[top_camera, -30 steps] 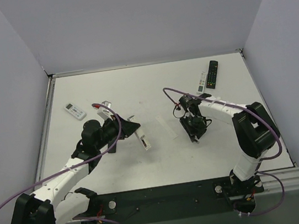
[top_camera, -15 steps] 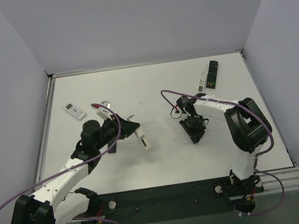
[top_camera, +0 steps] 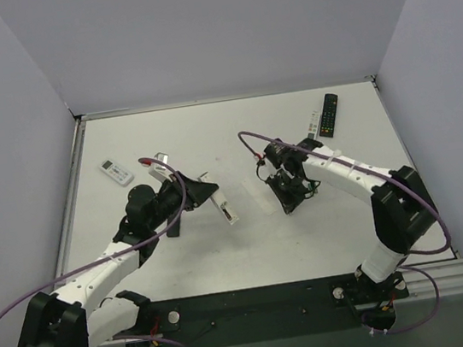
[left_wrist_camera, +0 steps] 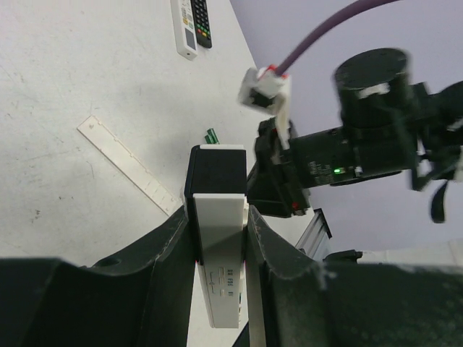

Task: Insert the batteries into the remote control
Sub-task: Pick up the battery from the center of the board, then load the battery into the remote control.

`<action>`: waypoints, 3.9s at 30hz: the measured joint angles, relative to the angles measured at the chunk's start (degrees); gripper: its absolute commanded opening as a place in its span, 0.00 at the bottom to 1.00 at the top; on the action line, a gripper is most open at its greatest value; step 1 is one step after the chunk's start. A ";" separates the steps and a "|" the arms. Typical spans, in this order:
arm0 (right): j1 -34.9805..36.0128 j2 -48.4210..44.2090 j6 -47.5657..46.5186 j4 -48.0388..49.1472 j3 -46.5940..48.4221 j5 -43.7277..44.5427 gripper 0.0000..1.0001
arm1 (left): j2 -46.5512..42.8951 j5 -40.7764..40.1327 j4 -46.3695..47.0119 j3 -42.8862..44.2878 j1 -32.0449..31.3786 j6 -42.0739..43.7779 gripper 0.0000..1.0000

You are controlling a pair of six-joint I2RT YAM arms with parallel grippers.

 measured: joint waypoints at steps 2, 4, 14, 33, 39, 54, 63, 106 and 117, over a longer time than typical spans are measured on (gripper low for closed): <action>1.22 -2.75 0.59 -0.81 3.82 -1.05 0.02 | 1.18 0.02 2.34 -0.24 0.00 -1.57 0.00; 2.82 -4.94 1.27 -1.42 8.31 -2.14 0.02 | 2.21 0.02 4.70 -0.96 0.02 -3.17 0.00; 10.32 -7.45 5.49 -4.70 23.02 -10.19 0.03 | 10.16 0.11 17.66 -2.93 -1.44 -11.37 0.00; 11.69 -1.22 8.98 -12.52 27.45 -14.19 0.05 | 15.69 0.09 30.73 -2.93 -2.93 -19.15 0.00; 11.74 -0.50 9.22 -13.75 29.55 -13.94 0.07 | 17.25 0.13 32.87 -2.93 -3.15 -20.44 0.00; 12.79 2.75 9.77 -16.52 32.50 -11.65 0.18 | 18.12 0.66 34.71 -2.93 -3.52 -21.49 0.00; 13.73 2.78 11.34 -17.07 33.44 -8.96 0.20 | 18.12 0.63 34.84 -2.93 -3.56 -22.36 0.00; 14.56 -21.51 -13.94 1.20 14.80 -11.69 0.32 | 15.89 3.32 31.89 -2.93 -1.40 -31.12 0.00; 14.69 -21.38 -17.20 5.90 11.34 -15.61 0.21 | 12.90 3.50 28.11 -2.75 -1.40 -30.16 0.00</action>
